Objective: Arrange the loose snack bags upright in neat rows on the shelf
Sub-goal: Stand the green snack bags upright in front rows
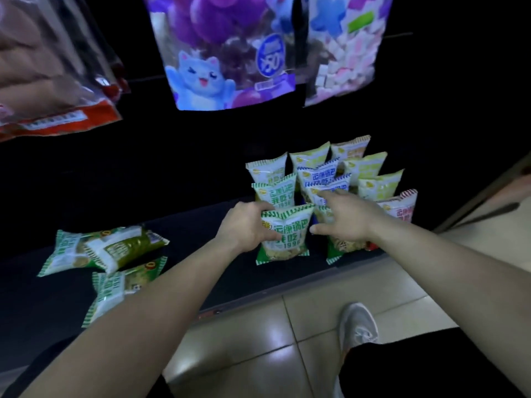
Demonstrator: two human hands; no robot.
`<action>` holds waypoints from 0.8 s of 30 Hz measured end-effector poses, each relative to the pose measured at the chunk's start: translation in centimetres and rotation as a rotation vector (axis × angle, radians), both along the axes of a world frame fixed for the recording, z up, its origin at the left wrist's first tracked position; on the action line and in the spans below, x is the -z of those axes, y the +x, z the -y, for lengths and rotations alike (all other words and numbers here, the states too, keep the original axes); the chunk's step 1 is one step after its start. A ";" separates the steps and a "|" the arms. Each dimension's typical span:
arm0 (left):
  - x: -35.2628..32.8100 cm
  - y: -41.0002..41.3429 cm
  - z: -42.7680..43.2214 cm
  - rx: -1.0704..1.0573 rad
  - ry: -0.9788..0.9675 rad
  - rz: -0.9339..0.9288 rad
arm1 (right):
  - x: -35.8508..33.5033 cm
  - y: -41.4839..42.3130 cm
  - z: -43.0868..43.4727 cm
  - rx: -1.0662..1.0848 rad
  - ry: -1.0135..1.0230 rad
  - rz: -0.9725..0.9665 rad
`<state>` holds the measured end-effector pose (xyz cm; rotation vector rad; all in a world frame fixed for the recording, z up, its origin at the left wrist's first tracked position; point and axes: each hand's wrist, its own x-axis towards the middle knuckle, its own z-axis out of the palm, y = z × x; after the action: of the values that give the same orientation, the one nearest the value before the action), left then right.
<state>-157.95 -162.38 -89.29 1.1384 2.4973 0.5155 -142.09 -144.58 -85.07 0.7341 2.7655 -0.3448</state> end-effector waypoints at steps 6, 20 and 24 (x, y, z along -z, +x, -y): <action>5.4 -2.7 -4.3 -0.215 -0.022 0.121 | 2.1 1.2 -4.6 0.064 -0.077 0.180; 11.1 -3.5 -8.4 -0.233 0.009 0.119 | 3.7 -1.8 -3.6 -0.018 -0.037 0.329; 9.8 -2.8 -8.3 -0.121 -0.110 -0.063 | 3.1 -2.4 -2.9 -0.036 -0.036 0.357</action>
<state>-160.79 -154.08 -99.06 0.9818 2.6245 0.3734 -144.45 -141.64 -88.18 0.6628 2.4266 -0.2300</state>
